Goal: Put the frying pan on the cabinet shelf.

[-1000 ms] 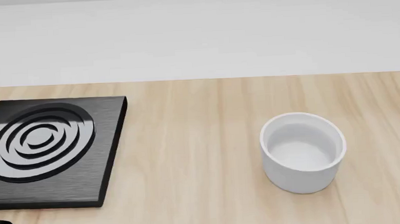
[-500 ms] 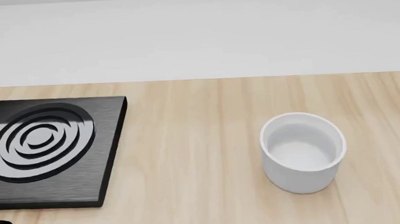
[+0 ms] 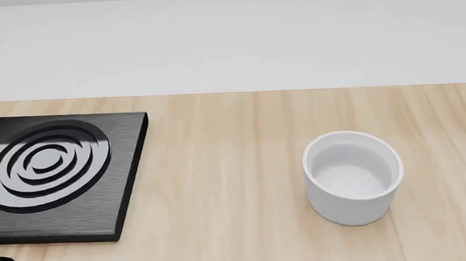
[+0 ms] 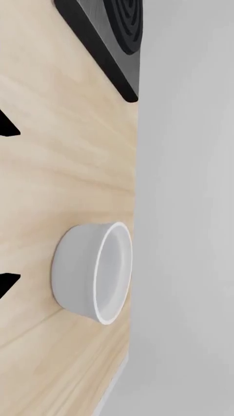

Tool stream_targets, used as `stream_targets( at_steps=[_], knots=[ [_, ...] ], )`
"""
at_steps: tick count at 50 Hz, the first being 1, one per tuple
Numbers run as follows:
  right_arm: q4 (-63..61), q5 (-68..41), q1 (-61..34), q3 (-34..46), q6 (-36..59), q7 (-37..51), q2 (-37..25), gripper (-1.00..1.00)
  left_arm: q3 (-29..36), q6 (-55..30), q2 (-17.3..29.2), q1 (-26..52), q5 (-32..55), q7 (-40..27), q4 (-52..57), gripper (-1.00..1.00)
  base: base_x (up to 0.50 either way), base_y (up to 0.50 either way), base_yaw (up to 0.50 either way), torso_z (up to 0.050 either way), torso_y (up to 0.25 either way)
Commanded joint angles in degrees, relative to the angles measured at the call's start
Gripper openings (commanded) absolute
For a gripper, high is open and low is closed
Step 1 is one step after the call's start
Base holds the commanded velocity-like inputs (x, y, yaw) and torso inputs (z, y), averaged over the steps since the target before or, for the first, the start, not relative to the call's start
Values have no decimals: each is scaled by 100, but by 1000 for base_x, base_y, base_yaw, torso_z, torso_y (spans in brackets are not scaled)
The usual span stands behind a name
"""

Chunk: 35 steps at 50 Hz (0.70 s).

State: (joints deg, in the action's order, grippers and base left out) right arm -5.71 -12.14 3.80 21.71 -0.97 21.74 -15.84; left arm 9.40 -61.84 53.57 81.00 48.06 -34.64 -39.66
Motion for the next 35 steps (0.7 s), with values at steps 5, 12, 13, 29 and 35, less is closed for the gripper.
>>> stream_targets(
  at_steps=[5, 12, 13, 29, 35],
  knots=[
    [69, -23, -38, -40, -19, -38, 8, 100, -286, -329, 308, -229, 438, 38, 1253, 100, 0, 0, 0, 0, 0],
    [21, -23, -35, -17, 18, -13, -3, 100, -719, -291, 468, -597, 836, -29, 2056, 100, 0, 0, 0, 0, 0],
    [18, -26, -36, -15, 21, -11, -4, 100, -754, -248, 493, -684, 892, 49, 2200, 100, 0, 0, 0, 0, 0],
    [-95, -46, -10, 11, 87, 50, -42, 100, -1927, -671, 521, -1817, 2423, -543, 4403, 100, 0, 0, 0, 0, 0],
    [-48, -61, -26, 9, 53, 47, -49, 100, -2210, -1004, 435, -1903, 3138, -956, 4936, 100, 0, 0, 0, 0, 0]
  ],
)
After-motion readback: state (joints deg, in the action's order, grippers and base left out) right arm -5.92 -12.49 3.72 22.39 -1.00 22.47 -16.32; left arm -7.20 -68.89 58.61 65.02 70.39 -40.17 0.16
